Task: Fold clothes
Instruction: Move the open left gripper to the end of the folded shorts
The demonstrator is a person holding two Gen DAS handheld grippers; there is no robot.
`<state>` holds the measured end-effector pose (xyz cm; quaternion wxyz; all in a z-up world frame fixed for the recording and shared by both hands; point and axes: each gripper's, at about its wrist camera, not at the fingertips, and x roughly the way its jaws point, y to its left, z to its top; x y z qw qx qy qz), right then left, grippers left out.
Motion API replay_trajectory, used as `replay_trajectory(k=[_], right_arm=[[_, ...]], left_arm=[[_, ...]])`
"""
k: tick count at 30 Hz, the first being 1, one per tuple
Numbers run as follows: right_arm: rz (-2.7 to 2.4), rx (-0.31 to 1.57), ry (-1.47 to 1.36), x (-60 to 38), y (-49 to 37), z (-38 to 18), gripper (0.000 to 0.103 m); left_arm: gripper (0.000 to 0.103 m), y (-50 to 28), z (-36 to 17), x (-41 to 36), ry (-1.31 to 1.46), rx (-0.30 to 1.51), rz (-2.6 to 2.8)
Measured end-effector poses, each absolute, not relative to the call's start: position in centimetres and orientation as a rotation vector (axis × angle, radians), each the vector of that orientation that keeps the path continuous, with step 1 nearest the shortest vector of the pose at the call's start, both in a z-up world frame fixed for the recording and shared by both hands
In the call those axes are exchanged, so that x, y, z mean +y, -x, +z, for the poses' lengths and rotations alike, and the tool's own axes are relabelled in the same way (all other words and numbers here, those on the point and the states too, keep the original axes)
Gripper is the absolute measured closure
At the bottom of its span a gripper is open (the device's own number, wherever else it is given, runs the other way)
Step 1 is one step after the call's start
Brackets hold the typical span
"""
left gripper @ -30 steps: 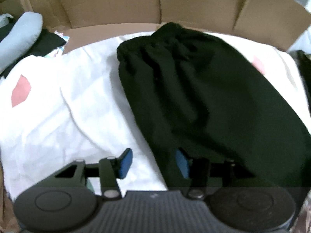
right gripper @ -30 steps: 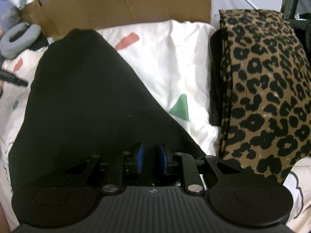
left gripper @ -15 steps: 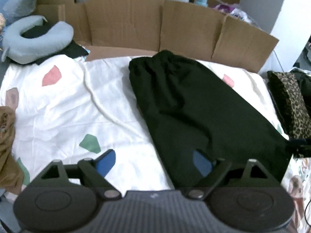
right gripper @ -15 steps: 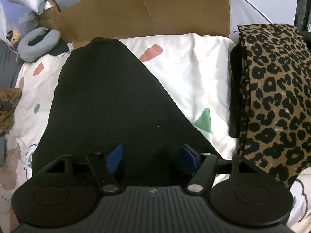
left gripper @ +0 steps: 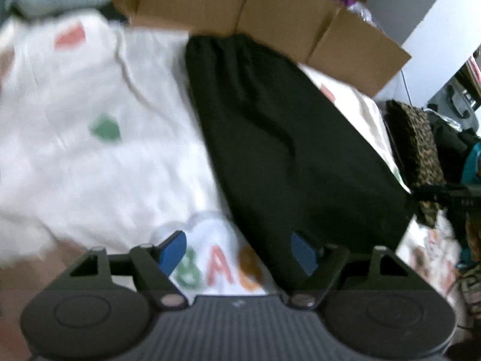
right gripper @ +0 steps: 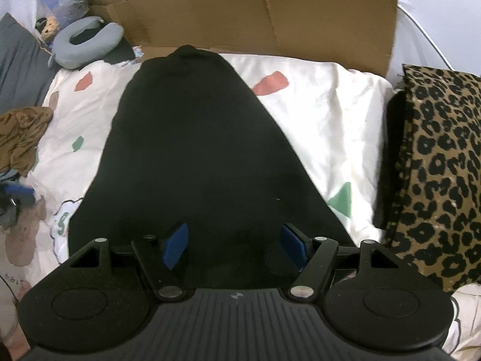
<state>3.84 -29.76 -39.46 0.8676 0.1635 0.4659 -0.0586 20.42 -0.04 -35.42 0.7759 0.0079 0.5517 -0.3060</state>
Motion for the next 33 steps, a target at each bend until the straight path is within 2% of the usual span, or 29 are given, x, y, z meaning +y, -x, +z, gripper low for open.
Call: replay_trajectory(k=[5, 19, 33], right_arm=[[-0.055, 0.970, -0.318, -27.5, -4.9, -38.5, 0.029], [0.115, 1.011, -0.302, -20.9, -7.2, -39.0, 0.029], [0.359, 1.080, -0.134, -11.8, -9.7, -40.9, 0.030]], left_arm=[[0.033, -19.1, -38.2, -0.7, -0.084, 1.261, -0.674], [0.033, -17.5, -40.1, -3.5, -0.213, 1.208, -0.759], [0.033, -18.7, -38.8, -1.7, -0.067, 1.188, -0.783]])
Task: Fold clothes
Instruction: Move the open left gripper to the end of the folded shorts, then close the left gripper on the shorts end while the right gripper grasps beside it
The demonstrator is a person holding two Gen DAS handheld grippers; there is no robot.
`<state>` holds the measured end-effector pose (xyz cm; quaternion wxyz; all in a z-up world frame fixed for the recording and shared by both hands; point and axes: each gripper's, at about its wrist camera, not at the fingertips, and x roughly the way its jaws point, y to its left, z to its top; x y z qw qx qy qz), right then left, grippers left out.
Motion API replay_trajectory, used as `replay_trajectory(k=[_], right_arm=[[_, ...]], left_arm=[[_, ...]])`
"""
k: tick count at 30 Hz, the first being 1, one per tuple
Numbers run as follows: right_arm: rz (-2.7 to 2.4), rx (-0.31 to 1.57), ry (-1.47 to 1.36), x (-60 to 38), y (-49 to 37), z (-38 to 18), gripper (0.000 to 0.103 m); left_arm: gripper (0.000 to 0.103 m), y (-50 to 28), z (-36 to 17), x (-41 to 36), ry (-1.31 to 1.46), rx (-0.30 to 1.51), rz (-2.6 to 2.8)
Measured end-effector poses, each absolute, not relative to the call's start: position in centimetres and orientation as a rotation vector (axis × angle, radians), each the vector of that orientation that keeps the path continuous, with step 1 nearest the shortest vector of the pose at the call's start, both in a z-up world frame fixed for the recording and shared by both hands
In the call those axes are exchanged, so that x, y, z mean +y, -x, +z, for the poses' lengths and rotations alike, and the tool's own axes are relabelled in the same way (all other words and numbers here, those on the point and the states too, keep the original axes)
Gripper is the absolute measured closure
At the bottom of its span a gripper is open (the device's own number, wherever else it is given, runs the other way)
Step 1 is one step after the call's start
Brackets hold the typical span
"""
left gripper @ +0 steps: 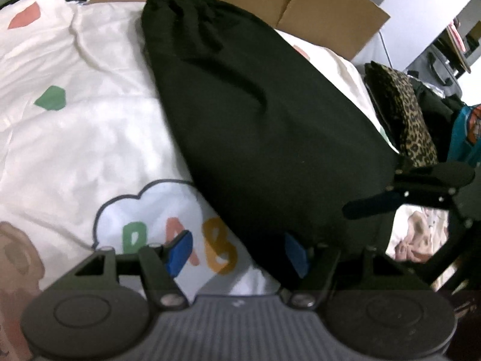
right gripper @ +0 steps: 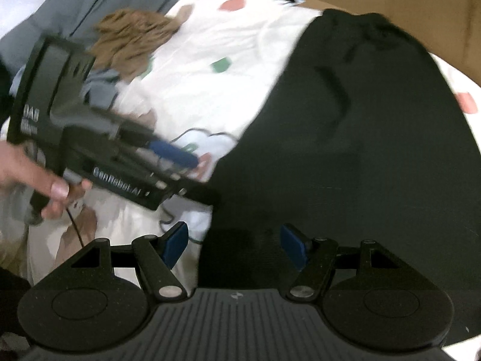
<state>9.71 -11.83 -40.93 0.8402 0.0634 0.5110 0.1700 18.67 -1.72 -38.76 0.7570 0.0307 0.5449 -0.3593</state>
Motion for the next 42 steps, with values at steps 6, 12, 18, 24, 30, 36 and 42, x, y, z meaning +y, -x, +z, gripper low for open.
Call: replay_trajectory(k=[6, 12, 18, 24, 30, 36, 42], right_arm=[[0.388, 1.107, -0.021, -8.9, -10.1, -41.2, 0.041], [0.351, 1.101, 0.082, -6.7, -11.4, -41.6, 0.057], [0.317, 1.081, 0.177, -4.6, -13.0, -41.7, 0.063], [0.295, 1.101, 0.283, -3.6, -13.6, -43.1, 0.066], [0.293, 1.082, 0.296, -4.0, -13.5, -42.9, 0.092], [0.270, 1.049, 0.207, -6.2, -13.2, -40.9, 0.100], [0.241, 1.017, 0.115, -8.4, -13.0, -39.3, 0.100]], left_arm=[[0.058, -18.6, -39.1, -0.1, -0.065, 1.205, -0.772], [0.075, -18.5, -39.6, 1.2, -0.054, 1.226, -0.744], [0.075, -18.7, -39.7, 1.8, -0.043, 1.223, -0.732], [0.075, -18.9, -39.7, 2.0, -0.023, 1.225, -0.729], [0.074, -18.8, -39.7, 1.6, -0.026, 1.217, -0.743], [0.058, -18.4, -39.8, 0.2, -0.052, 1.200, -0.782], [0.034, -18.3, -39.7, -1.7, -0.061, 1.174, -0.807]])
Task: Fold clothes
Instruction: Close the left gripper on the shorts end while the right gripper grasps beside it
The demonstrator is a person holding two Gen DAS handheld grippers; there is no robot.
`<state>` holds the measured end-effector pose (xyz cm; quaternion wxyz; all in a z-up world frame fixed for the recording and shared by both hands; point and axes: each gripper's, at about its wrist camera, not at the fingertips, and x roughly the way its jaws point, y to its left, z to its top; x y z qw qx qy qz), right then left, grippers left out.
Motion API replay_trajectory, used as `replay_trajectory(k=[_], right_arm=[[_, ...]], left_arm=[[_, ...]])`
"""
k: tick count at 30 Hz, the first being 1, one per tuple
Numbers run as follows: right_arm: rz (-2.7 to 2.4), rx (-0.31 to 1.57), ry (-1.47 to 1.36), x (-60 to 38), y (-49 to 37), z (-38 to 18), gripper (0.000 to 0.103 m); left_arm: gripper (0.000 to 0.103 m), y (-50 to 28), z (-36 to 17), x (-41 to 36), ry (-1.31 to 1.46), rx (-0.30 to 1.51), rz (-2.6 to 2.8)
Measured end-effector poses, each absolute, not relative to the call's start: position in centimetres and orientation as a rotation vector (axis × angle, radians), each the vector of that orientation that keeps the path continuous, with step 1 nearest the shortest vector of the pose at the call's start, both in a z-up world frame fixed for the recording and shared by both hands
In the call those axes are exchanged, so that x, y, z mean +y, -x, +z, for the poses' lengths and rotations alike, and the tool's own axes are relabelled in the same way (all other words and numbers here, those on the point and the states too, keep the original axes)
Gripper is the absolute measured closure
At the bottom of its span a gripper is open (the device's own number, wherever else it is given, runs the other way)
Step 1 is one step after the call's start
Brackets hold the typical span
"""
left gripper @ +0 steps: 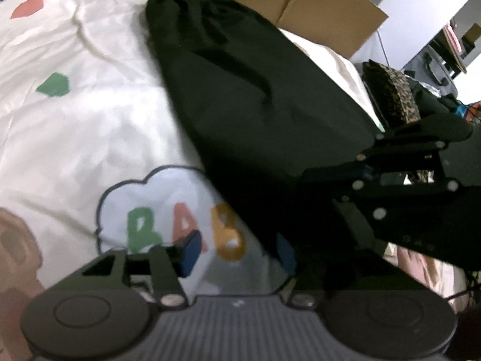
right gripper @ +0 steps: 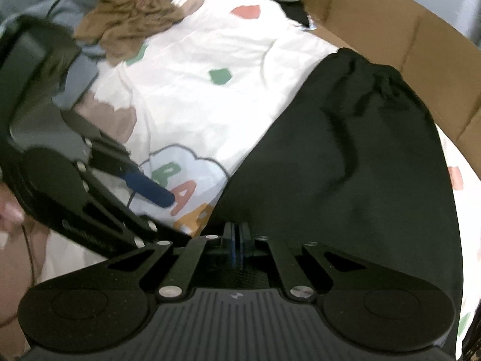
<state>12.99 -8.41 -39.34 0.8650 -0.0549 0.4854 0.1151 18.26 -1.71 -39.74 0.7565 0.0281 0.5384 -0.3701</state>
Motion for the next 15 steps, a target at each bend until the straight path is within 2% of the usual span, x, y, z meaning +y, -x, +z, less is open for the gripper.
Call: replay_trajectory(k=[5, 15], right_arm=[[0.230, 0.998, 0.081, -9.4, -12.8, -38.6, 0.101], [0.240, 1.010, 0.019, -10.4, -12.2, -38.4, 0.101]], left_arm=[[0.022, -18.5, -40.1, -3.7, -0.092, 1.139, -0.823], [0.018, -19.1, -41.7, -5.7, -0.209, 1.018, -0.784]])
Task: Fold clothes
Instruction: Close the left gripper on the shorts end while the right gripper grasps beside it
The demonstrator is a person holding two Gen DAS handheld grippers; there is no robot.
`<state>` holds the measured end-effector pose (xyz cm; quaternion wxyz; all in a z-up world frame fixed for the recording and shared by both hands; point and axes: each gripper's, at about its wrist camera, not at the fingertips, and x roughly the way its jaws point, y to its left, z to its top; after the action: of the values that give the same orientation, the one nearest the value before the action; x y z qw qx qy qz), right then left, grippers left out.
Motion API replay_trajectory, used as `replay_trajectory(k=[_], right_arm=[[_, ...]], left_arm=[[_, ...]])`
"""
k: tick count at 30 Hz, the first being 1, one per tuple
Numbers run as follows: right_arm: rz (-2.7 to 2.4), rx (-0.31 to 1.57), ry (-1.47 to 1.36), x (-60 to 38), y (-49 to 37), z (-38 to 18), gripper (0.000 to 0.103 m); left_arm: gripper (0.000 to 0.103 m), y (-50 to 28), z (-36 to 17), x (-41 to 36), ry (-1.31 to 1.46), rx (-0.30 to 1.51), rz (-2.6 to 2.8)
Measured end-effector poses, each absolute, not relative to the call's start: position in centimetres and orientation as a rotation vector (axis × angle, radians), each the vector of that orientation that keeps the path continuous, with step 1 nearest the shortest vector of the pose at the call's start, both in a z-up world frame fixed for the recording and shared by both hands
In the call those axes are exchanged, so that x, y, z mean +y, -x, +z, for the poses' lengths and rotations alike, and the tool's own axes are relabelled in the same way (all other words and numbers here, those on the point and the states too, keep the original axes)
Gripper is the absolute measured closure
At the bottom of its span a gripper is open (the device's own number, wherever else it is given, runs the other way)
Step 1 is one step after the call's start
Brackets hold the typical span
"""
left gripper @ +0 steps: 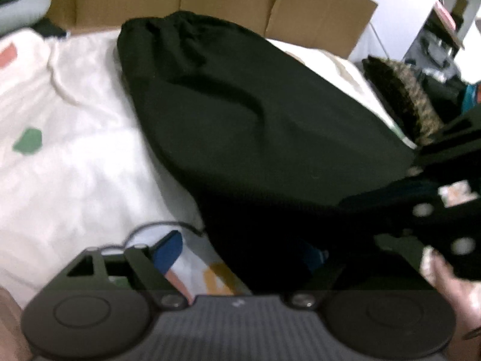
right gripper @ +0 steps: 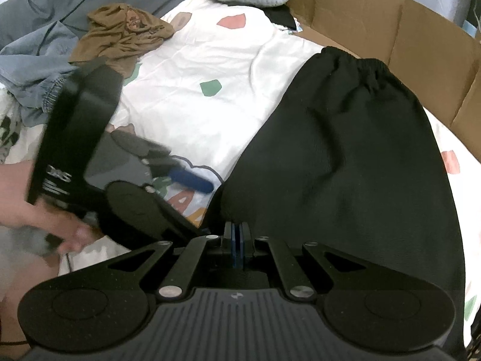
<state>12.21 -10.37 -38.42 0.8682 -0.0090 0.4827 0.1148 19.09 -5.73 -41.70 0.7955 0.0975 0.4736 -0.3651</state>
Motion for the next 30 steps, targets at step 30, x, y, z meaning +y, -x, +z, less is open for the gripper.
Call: replay_trajectory(k=[30], right_arm=[[0.196, 1.137, -0.138, -15.0, -9.4, -41.7, 0.099]], left_arm=[[0.023, -19.9, -38.3, 2.7, -0.099, 1.012, -0.550]])
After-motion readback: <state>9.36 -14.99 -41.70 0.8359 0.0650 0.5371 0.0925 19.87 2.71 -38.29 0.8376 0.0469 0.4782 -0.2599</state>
